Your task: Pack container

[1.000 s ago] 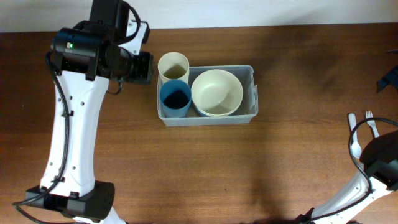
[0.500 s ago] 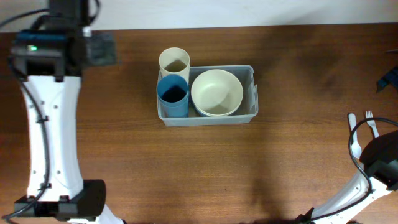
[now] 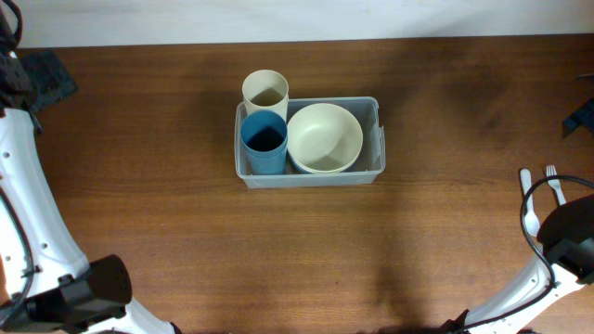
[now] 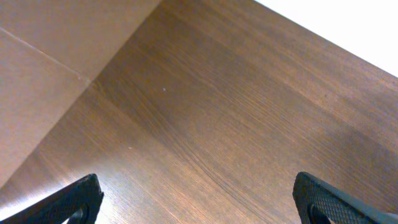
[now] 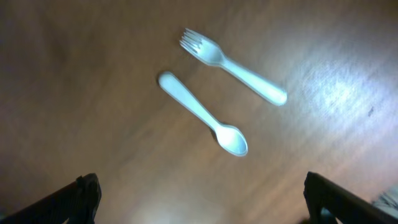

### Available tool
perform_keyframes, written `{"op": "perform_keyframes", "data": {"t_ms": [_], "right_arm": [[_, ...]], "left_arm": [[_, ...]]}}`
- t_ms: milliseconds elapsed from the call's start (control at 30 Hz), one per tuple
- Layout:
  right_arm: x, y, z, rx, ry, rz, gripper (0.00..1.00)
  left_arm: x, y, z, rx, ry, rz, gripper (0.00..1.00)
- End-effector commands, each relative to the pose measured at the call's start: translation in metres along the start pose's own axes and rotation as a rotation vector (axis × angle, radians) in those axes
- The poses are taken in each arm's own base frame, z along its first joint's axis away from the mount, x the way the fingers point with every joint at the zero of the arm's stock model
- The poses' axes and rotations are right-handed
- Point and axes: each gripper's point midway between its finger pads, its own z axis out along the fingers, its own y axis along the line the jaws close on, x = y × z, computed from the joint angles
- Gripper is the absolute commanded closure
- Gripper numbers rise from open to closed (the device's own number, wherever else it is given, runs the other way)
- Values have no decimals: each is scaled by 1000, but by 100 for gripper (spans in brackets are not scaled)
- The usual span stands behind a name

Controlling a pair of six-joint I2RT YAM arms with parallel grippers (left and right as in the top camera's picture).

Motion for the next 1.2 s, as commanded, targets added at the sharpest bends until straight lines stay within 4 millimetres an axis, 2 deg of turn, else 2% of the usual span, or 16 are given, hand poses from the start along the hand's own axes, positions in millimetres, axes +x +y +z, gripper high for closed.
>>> {"op": "perform_keyframes", "data": {"t_ms": [0, 67, 167, 333, 400, 467, 567, 633, 700, 900, 1000, 1167], "right_arm": [[-23, 6, -6, -21, -109, 9, 1], [-35, 10, -8, -37, -160, 11, 1], [-44, 13, -9, -48, -194, 14, 1], [-43, 12, -9, -46, -189, 13, 1], [-37, 13, -8, -51, -164, -11, 1], [-23, 23, -5, -102, -108, -190, 1], [10, 43, -1, -242, 8, -498, 1], [25, 39, 5, -239, 80, -587, 1], [24, 33, 11, -199, 94, -598, 1], [18, 34, 12, -196, 69, -604, 2], [26, 32, 20, -203, 104, -715, 1], [50, 19, 57, -180, 240, -755, 1]], "left_arm": [[-1, -5, 7, 27, 13, -19, 0], [-1, -5, 7, 27, 14, -19, 0], [0, -5, 7, 25, 19, -18, 0], [1, -4, 7, 25, 21, -17, 0], [1, -4, 7, 25, 21, -17, 0], [1, -4, 7, 25, 21, -17, 0], [1, -5, 7, 25, 21, -17, 0], [1, -4, 7, 25, 21, -17, 0], [1, -4, 7, 25, 21, -17, 0], [1, -4, 7, 25, 21, -17, 0], [1, -4, 7, 25, 21, -17, 0], [1, -4, 7, 25, 21, -17, 0]]}}
